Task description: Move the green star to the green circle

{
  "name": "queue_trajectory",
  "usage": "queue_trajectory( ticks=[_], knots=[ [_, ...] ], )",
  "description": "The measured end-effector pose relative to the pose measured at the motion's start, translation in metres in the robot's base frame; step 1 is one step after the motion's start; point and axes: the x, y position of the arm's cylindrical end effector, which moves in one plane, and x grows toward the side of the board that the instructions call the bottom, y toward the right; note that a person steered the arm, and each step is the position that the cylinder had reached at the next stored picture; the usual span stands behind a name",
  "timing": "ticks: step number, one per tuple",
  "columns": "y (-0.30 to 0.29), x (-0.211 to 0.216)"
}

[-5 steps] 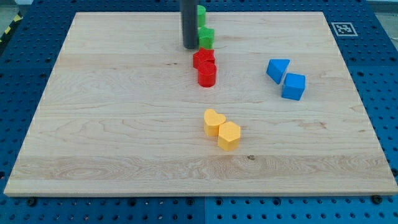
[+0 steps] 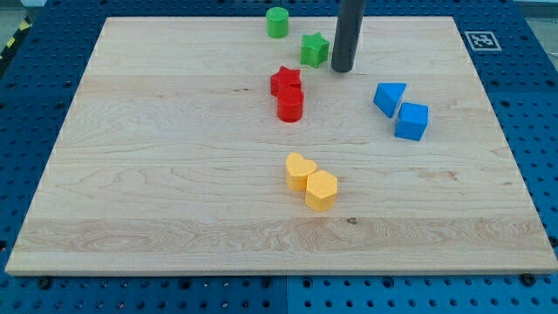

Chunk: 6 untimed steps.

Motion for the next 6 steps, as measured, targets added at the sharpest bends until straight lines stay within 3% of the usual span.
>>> queue_trajectory(
  ticks=[2,6],
  knots=[
    [-0.018,-0.020],
    [-0.026,-0.008]
  ],
)
